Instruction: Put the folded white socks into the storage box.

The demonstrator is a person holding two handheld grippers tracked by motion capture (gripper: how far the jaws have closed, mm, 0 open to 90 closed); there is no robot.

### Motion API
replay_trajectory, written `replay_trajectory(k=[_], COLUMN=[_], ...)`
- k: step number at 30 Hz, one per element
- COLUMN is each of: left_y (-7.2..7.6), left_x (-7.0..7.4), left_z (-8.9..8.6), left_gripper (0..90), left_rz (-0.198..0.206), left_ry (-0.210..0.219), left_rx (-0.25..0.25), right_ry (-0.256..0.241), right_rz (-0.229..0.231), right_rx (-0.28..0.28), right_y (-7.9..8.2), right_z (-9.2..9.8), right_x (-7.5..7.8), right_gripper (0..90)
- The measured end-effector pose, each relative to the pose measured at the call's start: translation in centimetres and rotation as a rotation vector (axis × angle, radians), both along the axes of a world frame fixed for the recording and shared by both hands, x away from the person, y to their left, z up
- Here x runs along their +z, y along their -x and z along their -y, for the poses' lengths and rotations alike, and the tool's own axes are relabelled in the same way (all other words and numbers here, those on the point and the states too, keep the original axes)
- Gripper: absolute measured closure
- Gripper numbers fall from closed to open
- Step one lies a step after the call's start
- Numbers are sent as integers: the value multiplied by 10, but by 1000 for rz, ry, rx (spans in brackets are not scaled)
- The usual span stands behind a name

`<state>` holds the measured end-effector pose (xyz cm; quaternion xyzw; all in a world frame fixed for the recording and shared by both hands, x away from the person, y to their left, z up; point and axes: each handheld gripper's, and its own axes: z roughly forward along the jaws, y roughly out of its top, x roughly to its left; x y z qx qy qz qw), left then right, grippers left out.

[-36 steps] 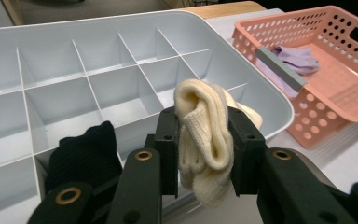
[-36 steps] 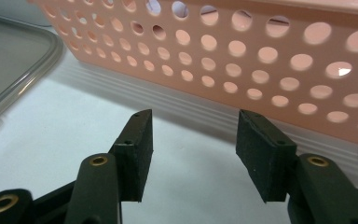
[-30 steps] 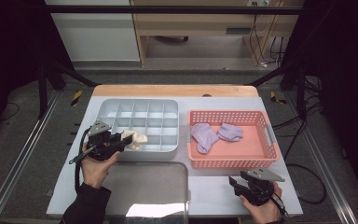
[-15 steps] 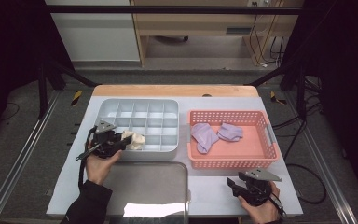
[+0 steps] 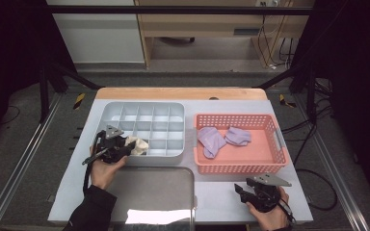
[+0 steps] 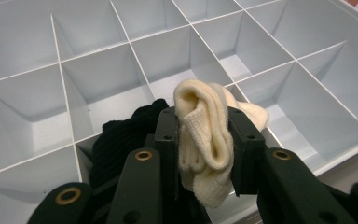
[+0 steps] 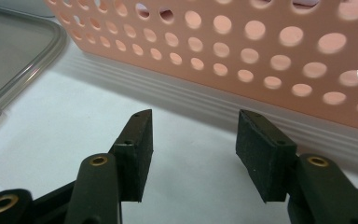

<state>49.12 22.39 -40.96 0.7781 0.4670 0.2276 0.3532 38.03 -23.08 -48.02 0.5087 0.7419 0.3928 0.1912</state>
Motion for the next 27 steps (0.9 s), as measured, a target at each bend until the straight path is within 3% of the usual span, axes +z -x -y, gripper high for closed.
replay_trajectory(k=[5, 10, 15, 20, 24, 27], left_y=[-1, -2, -8, -9, -7, -5], left_x=[1, -3, -15, -15, -11, -9], left_z=[-1, 5, 7, 4, 3, 4], left_gripper=[677, 676, 665, 602, 480, 487], left_rz=[-40, -69, -101, -116, -109, -94], left_ry=[1, -26, 24, 68, 97, 98], left_rx=[-36, -69, -55, -59, -66, -61], right_ry=[3, 1, 0, -2, -11, -14], right_rz=[-4, -12, -17, -20, -27, -28], right_rx=[1, 6, 11, 13, 14, 11], right_y=[0, -1, -1, -1, 0, 0], right_z=[0, -1, -2, -1, -1, -1], right_x=[-1, -2, -2, -3, -3, -3], right_gripper=[468, 467, 467, 466, 462, 462])
